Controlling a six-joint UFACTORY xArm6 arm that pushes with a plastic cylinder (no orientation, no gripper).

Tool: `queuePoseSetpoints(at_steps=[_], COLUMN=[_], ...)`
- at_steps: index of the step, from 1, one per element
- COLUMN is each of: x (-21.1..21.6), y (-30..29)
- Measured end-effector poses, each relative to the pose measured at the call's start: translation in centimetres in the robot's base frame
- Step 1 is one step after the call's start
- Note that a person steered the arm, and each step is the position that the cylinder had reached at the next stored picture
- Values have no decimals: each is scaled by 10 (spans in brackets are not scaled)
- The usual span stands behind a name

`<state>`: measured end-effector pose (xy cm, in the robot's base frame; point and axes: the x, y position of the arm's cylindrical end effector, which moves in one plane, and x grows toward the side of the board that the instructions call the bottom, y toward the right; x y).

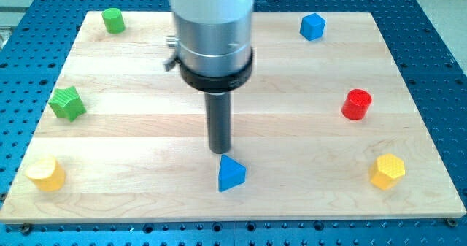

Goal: Slide the blue triangle to the bottom center of the board

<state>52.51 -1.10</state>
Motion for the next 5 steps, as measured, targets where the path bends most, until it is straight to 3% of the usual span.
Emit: queuePoseSetpoints(at_steps=[3,5], x=[19,6], y=[3,5])
